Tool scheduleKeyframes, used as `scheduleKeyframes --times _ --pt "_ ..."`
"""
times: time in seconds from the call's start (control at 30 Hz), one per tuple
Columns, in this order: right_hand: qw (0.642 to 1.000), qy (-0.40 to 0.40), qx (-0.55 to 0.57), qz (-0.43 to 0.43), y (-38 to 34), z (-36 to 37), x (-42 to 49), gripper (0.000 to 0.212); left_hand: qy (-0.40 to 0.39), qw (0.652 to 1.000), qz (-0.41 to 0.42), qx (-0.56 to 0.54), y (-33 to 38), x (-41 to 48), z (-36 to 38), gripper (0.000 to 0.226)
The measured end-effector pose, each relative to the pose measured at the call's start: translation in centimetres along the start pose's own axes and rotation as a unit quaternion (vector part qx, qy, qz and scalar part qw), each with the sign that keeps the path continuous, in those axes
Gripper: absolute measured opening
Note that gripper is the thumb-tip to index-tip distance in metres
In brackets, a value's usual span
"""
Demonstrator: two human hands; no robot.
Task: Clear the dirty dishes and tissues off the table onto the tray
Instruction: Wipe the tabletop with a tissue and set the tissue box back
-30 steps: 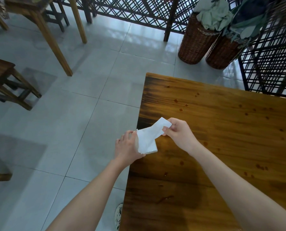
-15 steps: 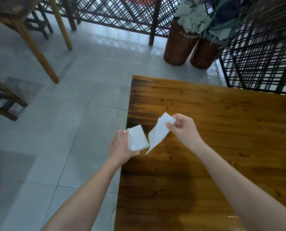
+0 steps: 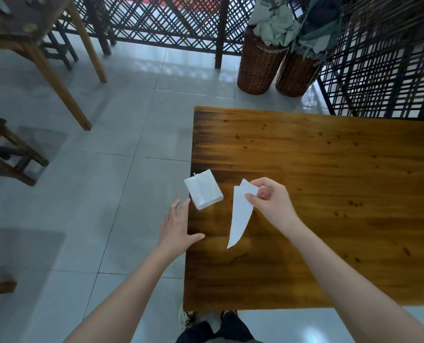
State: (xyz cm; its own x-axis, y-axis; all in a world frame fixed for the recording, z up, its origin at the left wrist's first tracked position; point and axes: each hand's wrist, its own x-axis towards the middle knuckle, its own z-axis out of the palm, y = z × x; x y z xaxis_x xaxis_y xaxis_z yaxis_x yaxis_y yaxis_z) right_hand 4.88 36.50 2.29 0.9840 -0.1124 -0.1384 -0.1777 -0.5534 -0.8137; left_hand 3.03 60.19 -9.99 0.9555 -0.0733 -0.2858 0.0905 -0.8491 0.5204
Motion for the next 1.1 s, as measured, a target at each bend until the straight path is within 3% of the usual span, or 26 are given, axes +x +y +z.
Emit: scheduleKeyframes --times 0.3,0.5,0.87,1.0,1.1 --pt "0.999 0.012 0.033 0.028 0.8 1.1 -3.9 0.016 -0.034 0.999 0.000 -0.040 -1.4 -4.4 0.7 0.093" --pt "0.996 0.007 0.015 0.085 5.3 0.2 -7.3 0.011 -0.054 0.996 0.018 -0.065 -1.8 -6.1 1.3 0.086" --pt "0.982 -0.030 -0.145 0.119 11.7 4.9 -10.6 0.011 -0.116 0.992 0.035 -0.034 -1.9 -7.3 2.8 0.083" --pt "0.972 -0.082 -0.188 0.110 12.7 6.8 -10.9 0.032 -0.130 0.991 0.032 -0.009 -1.9 -7.3 3.2 0.080" --pt "0.962 -0.039 -0.262 0.068 13.2 7.1 -11.7 0.035 -0.136 0.990 0.043 0.012 -2.1 -7.5 3.4 0.076"
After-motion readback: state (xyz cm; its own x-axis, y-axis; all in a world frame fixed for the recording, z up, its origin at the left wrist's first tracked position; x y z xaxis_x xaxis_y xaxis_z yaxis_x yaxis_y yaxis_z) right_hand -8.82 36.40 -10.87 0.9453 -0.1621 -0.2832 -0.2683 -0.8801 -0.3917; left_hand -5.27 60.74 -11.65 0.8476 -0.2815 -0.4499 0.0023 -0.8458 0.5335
